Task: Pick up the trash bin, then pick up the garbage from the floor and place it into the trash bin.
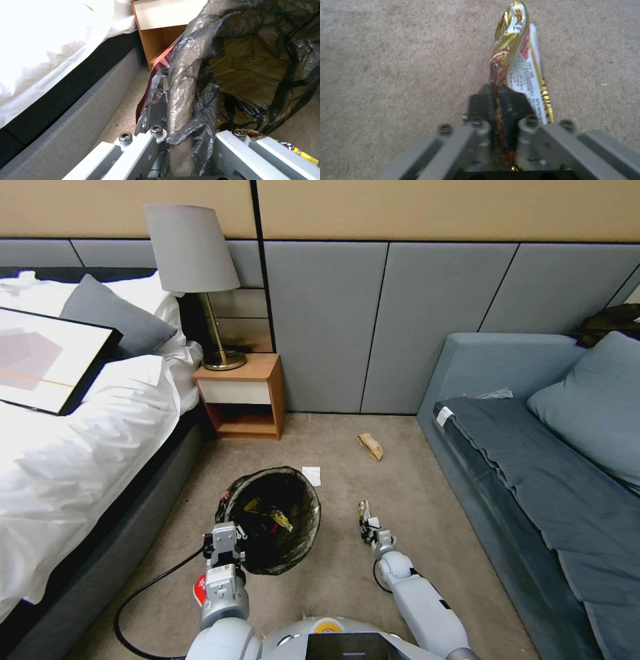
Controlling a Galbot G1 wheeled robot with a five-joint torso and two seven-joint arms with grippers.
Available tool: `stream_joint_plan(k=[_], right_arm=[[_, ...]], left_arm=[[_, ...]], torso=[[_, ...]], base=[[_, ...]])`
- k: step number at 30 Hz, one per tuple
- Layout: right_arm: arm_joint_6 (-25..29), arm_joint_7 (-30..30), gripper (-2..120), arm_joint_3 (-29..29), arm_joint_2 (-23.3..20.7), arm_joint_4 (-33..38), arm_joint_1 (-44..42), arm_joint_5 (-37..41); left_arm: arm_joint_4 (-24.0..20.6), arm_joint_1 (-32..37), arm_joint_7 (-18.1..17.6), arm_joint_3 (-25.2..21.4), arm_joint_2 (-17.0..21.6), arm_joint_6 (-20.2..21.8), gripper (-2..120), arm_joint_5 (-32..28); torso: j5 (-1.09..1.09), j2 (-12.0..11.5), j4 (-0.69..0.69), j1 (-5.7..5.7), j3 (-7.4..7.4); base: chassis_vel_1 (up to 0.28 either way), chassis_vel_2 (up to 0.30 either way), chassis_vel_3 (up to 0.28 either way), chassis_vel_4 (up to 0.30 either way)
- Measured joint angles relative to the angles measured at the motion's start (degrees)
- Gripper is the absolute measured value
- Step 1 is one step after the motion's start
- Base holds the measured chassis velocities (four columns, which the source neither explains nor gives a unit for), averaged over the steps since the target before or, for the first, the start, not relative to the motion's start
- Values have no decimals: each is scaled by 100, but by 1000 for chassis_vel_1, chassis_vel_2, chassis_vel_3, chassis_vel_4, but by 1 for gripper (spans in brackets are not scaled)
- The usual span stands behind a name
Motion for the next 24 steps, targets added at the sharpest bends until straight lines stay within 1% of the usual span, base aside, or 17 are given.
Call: stream_joint_plan(k=[19,24], right_arm=[[286,-20,0,40,-20,30,14,-155],[385,72,0,54,-16,312,-51,-229]], left_arm=[[20,-22,4,34,-5,-10,1,7],[23,-23,4,23,-3,-11,1,1]], torso=[[0,0,0,0,0],[0,0,0,0,0]], base=[[0,0,0,0],[0,0,0,0]])
